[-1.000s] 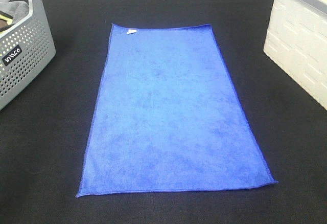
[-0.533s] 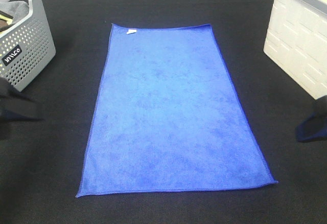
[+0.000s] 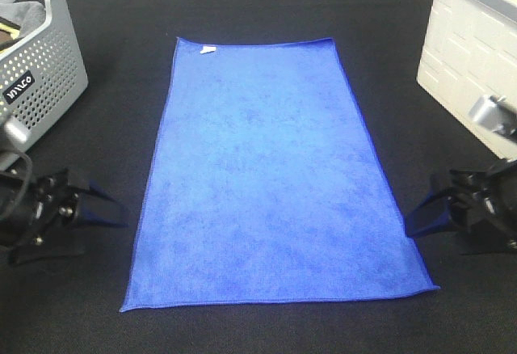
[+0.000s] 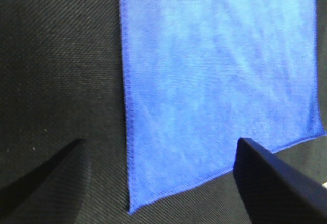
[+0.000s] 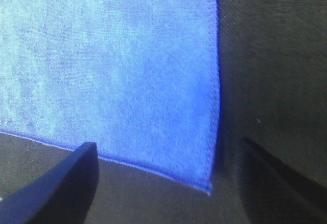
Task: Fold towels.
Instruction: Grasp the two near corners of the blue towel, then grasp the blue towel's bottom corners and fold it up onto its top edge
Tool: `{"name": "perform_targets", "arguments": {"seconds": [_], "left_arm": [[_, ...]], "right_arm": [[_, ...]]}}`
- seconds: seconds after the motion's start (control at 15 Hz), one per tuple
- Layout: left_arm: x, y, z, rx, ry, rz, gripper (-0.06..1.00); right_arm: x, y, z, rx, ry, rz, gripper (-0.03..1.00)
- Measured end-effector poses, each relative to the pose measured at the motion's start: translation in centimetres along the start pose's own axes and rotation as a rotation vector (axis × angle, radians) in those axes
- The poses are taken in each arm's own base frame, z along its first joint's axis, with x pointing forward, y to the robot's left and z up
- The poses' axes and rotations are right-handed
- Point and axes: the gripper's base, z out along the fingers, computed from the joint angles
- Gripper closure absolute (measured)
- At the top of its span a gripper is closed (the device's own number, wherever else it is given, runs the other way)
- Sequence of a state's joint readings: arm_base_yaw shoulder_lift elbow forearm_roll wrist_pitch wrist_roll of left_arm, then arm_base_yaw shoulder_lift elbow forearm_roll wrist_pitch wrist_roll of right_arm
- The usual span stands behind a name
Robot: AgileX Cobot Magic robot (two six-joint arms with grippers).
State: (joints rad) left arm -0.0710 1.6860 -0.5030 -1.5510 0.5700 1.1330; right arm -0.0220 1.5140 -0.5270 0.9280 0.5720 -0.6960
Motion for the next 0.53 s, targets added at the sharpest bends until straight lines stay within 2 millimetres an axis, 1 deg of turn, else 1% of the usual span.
{"name": "perform_targets", "arguments": {"seconds": [0.2, 0.33, 0.53], "left_arm": [[0.2, 1.2, 2.1, 0.016, 0.035, -0.015, 0.21], [-0.5, 1.6, 3.4, 0.037, 0.056, -0.002, 0.21], [-0.9, 1.6, 4.4, 0.088, 0.079, -0.021, 0.22]], "right_arm": [[-0.1, -0.6, 2.0, -0.032, 0.034, 0.005, 0.27], [0.0, -1.1, 3.1, -0.038, 0.066, 0.010, 0.27], [0.3, -1.7, 4.3, -0.033, 0.102, 0.045, 0.29]]}}
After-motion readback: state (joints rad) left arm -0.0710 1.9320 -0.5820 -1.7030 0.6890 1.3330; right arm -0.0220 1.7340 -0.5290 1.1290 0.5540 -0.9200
